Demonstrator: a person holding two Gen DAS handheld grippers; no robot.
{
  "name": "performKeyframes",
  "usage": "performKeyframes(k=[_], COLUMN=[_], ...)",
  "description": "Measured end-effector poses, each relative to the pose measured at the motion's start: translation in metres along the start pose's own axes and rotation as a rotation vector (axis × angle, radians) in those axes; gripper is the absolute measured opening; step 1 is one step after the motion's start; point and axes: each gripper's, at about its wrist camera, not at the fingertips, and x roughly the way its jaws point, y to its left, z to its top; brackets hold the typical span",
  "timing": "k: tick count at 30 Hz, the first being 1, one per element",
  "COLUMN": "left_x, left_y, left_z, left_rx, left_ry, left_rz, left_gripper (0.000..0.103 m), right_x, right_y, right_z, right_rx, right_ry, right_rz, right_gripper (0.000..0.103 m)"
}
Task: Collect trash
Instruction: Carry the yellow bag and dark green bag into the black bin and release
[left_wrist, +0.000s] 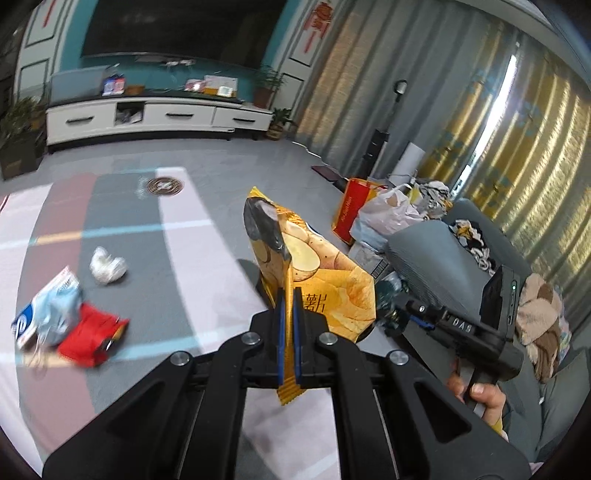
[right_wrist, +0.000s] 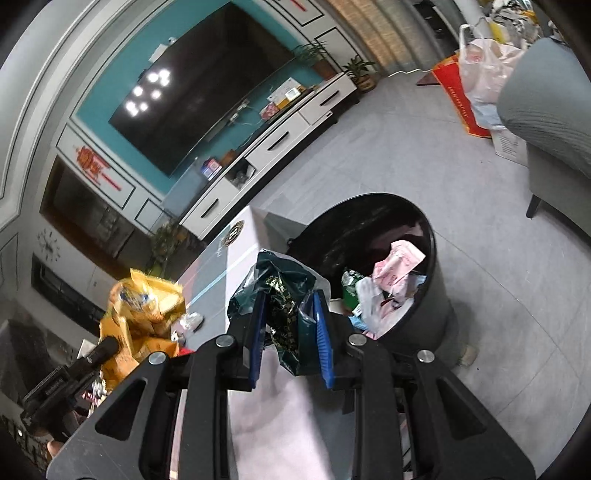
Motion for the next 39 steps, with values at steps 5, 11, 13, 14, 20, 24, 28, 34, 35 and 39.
performKeyframes(k=[5,11,13,14,20,24,28,34,35,39], left_x=[0.038,0.089,0.101,0.111,0.142,0.159,0.172,0.179,0.179,0.18], left_y=[-0.029,-0.051,-0.054,-0.054,-0.054,-0.052,-0.052,-0.049,-0.049,-0.048], left_z=[0.016,0.017,0.015,0.015,0.011,0.006,0.002,-0.001,-0.001,-0.002], left_rx=[0.094,0.17,0.18,0.183,0.191,0.195,0.199,0.199,0.198,0.189], left_ry=[0.043,0.112,0.133,0.147,0.19,0.218,0.238,0.246,0.247,0.247], left_rz=[0.011,0.042,0.05,0.053,0.074,0.09,0.102,0.112,0.113,0.11], left_gripper=[0.004,0.004,0.004,0.004,0.004,0.004,0.005,0.005,0.005,0.013], right_x=[0.003,0.01,0.014,0.017,0.035,0.047,0.058,0.063,0.063,0.064], right_y=[-0.017,-0.03,-0.036,-0.038,-0.044,-0.044,-0.046,-0.041,-0.041,-0.04], right_z=[0.005,0.01,0.011,0.013,0.02,0.024,0.025,0.022,0.024,0.024], right_rx=[0.028,0.049,0.055,0.057,0.045,0.035,0.036,0.034,0.035,0.038], right_ry=[-0.016,-0.03,-0.028,-0.028,-0.02,-0.016,-0.008,-0.008,-0.007,-0.005], right_rz=[-0.015,-0.042,-0.053,-0.059,-0.091,-0.11,-0.125,-0.142,-0.143,-0.139], right_gripper=[0.026,0.026,0.026,0.026,0.026,0.027,0.027,0.03,0.031,0.036])
